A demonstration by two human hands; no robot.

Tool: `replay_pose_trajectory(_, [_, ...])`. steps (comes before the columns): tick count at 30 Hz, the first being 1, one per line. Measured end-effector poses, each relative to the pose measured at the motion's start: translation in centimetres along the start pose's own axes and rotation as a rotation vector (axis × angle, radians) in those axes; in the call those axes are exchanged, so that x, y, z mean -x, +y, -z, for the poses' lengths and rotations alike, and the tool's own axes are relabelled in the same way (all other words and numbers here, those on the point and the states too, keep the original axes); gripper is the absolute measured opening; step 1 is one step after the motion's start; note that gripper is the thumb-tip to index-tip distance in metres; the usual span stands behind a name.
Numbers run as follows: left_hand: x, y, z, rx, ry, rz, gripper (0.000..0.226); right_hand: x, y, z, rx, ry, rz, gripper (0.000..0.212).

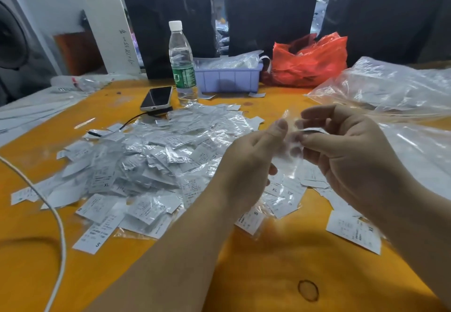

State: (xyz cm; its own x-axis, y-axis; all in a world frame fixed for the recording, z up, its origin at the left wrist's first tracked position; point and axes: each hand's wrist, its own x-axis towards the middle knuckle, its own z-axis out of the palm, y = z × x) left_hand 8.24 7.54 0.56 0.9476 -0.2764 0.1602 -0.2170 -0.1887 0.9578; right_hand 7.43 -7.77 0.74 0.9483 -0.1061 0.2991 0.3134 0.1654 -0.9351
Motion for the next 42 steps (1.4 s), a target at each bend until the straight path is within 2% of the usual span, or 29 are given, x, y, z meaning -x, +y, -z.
replay_pose_trajectory(2, [0.1, 0.2, 0.0, 0.068, -0.023, -0.01, 0.055, -0.1, 0.0, 0.2, -0.006, 0.035, 0.02, 0.027])
replay_pose_trajectory(4, [0.3, 0.3, 0.1, 0.073, -0.031, -0.022, 0.048, -0.2, 0.0, 0.5, -0.011, 0.071, 0.039, 0.024])
replay_pose_trajectory(8, [0.2, -0.3, -0.2, -0.069, 0.025, -0.08, 0.013, -0.2, 0.2, 0.7, 0.027, 0.085, 0.04, 0.025])
replay_pose_trajectory(15, [-0.1, -0.7, 0.2, 0.019, 0.154, -0.025, 0.02, 0.1, -0.1, 0.4, 0.086, 0.059, -0.031, 0.047])
replay_pose_trajectory(18, [-0.1, -0.7, 0.4, -0.033, 0.141, -0.044, 0.02, 0.1, -0.3, 0.5, 0.144, 0.038, -0.032, 0.052])
replay_pose_trajectory(21, [-0.1, -0.7, 0.3, -0.059, 0.062, -0.048, 0.024, -0.2, -1.1, 0.7, 0.002, -0.034, -0.091, 0.053])
replay_pose_trajectory(23, [0.0, -0.7, 0.1, -0.106, 0.007, -0.056, 0.026, -0.2, -1.6, 0.8, 0.038, -0.132, -0.116, 0.046])
replay_pose_trajectory(25, [0.2, -0.5, -0.1, -0.164, -0.029, -0.072, 0.03, 0.1, -1.6, 0.6, 0.238, -0.246, -0.129, 0.039])
replay_pose_trajectory(27, [0.3, -0.5, -0.1, -0.2, -0.036, -0.08, 0.033, 0.4, -1.2, 0.3, 0.412, -0.297, -0.137, 0.044])
replay_pose_trajectory(30, [0.2, -0.7, 0.3, -0.25, -0.013, -0.082, 0.024, 0.5, -1.1, 0.0, 0.417, -0.326, -0.159, 0.039])
replay_pose_trajectory(35, [0.0, -0.7, 0.4, -0.182, 0.024, -0.049, 0.025, 0.3, -1.3, 0.7, 0.359, -0.268, -0.174, 0.008])
replay_pose_trajectory(42, [-0.2, -0.9, 0.4, -0.14, 0.065, -0.032, 0.025, 0.4, -1.2, 0.6, 0.448, -0.221, -0.156, 0.012])
